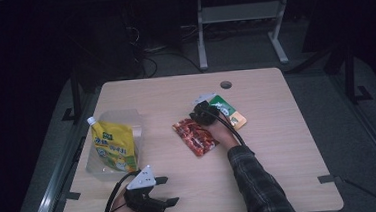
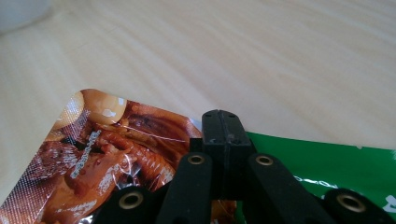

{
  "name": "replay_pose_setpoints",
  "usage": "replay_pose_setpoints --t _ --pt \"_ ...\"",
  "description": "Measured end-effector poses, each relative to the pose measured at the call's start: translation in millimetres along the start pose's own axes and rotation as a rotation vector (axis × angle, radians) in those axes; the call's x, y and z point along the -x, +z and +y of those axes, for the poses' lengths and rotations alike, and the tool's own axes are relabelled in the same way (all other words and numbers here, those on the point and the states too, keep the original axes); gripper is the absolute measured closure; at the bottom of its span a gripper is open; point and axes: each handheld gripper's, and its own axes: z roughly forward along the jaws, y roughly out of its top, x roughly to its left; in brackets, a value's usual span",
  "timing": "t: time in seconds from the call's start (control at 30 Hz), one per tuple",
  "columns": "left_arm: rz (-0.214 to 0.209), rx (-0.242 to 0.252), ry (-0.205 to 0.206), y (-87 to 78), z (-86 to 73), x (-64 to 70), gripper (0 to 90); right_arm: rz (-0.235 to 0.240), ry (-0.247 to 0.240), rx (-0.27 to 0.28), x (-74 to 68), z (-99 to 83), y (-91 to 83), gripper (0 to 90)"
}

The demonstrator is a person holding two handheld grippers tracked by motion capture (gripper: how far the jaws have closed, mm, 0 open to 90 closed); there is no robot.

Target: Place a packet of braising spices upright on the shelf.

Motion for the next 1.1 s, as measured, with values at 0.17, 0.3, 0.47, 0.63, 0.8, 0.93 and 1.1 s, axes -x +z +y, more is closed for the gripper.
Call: replay_pose_setpoints --t 0.17,0.3,0.47,0.63,0.8,0.93,1.1 --pt "0.002 -0.009 0.010 1.1 0.1 0.9 23.0 0.021 0.018 -0.002 -10.2 -14.7 -17.1 90.0" --pt "0.006 -0.008 0.006 1.4 0.4 0.6 23.0 0.019 -0.010 -0.001 -22.3 -27.4 -31.5 90.0" --pt "0.013 -0.017 0.010 2.2 0.7 -0.5 23.0 0.032 -0.006 -0.006 -36.2 -43.1 -49.8 90.0" --pt "0.020 -0.023 0.005 5.4 2.9 -0.3 23.0 0.048 -0.015 -0.010 -47.6 -57.5 -67.1 90.0" --pt "0.026 -0.032 -0.001 14.4 11.9 -0.9 22.9 0.051 -0.031 0.003 -49.8 -58.4 -78.2 88.8" --pt "0.046 -0.017 -0.022 23.3 24.2 -7.5 22.8 0.084 -0.010 0.027 -38.8 -54.4 -97.7 69.3" --pt "0.072 -0.021 -0.003 39.2 41.4 -17.4 22.0 0.071 0.003 -0.024 -30.7 -65.5 -118.7 49.0"
